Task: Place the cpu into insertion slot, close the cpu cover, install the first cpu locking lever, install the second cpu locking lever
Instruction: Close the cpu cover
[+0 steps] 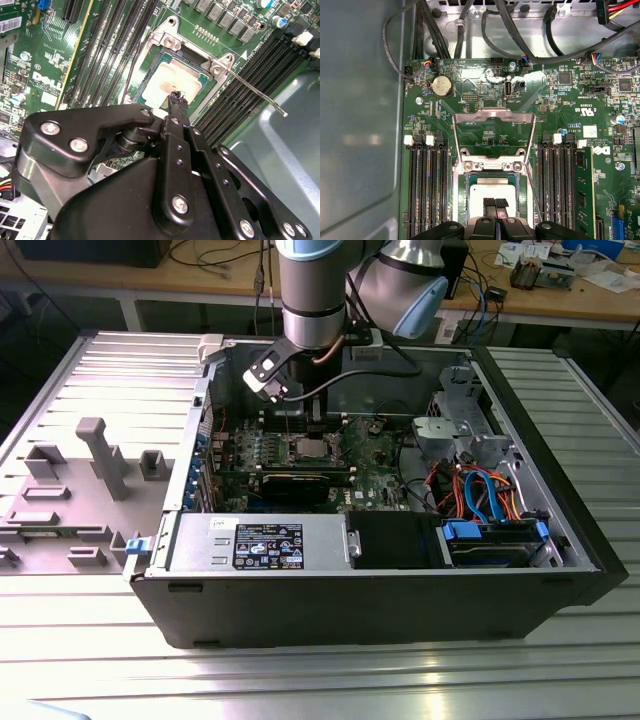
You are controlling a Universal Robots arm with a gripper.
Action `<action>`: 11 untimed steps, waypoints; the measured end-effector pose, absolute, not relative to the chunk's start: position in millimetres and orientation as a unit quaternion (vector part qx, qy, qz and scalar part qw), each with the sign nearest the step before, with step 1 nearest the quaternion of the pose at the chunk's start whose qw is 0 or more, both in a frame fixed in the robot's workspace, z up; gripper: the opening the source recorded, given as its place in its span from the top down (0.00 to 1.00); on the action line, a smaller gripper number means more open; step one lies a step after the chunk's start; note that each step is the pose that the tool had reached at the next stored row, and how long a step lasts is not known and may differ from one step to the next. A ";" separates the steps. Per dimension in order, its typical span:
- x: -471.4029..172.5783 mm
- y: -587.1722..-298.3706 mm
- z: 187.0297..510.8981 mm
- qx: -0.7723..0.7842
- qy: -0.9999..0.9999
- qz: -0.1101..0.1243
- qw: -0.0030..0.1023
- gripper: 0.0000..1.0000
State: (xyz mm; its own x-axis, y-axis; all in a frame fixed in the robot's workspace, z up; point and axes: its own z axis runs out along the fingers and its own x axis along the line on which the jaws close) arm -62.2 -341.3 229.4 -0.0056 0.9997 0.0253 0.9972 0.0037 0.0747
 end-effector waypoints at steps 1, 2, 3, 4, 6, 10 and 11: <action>-62.2 -341.3 229.4 0.705 0.708 0.035 0.017 0.89; -62.2 -341.3 229.4 0.705 0.708 0.035 0.017 0.89; -62.1 -341.3 229.5 0.705 0.708 0.035 0.017 0.89; -62.2 -341.3 230.4 0.705 0.708 0.035 0.017 0.89; -62.2 -341.3 233.1 0.705 0.708 0.035 0.017 0.89; -62.2 -341.3 240.0 0.705 0.708 0.035 0.017 0.89; -62.2 -341.3 241.4 0.705 0.708 0.035 0.017 0.89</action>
